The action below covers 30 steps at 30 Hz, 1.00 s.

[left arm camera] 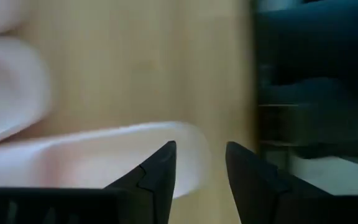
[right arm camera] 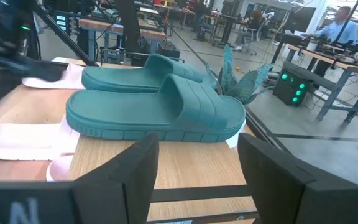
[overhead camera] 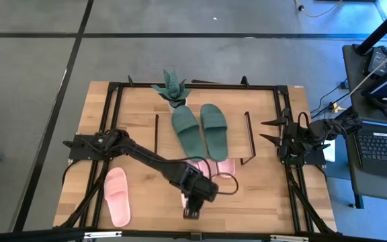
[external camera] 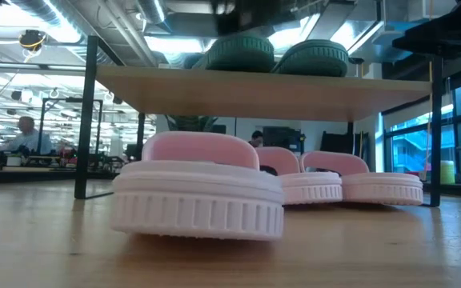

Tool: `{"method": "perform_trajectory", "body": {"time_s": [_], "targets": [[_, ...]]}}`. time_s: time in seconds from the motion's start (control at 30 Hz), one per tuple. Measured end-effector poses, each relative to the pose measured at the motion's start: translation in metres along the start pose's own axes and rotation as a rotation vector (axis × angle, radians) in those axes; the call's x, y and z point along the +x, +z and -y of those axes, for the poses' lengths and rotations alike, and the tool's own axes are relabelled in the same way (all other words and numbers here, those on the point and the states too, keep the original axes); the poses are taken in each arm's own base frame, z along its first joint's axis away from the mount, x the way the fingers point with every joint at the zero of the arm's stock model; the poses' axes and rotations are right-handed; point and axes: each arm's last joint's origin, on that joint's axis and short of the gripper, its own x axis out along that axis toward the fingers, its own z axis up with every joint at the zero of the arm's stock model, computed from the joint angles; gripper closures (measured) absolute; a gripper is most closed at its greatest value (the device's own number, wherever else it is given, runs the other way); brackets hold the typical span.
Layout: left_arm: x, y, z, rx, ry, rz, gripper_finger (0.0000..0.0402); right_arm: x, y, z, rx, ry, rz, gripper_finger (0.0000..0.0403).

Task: Pick and place slides into the shelf
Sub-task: Put the right pink slide under the shelf

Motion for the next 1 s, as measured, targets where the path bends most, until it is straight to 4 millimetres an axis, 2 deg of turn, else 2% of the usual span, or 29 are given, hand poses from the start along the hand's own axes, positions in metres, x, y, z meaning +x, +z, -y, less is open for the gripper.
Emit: {"method": "perform_trajectory", "body": {"time_s": [0.13,0.23,0.37,0.57,0.77,1.0], "targets": [[0.009,-0.002,0.019,0.058,-0.128,0.032,0.027,0.0,0.0,0.0,0.0,0.0,0.0,0.0182],[0.016,-0.006,0.032,0.063,-0.142,0.07,0.0269,0.0,0.0,0.0,0.002,0.0,0.0,0.0182],[0.036,-0.018,0.038,0.035,-0.123,0.087,0.0269,0.0,0.0,0.0,0.002,0.0,0.0,0.0182],[0.063,-0.034,0.028,-0.057,-0.08,0.069,0.0269,0.0,0.0,0.0,0.002,0.0,-0.001,0.0182],[0.075,-0.045,0.021,-0.068,-0.053,0.035,0.0269,0.0,0.0,0.0,0.002,0.0,-0.001,0.0182],[0.079,-0.051,0.023,-0.067,-0.049,0.017,0.0269,0.0,0.0,0.0,0.002,0.0,-0.001,0.0182]]}}
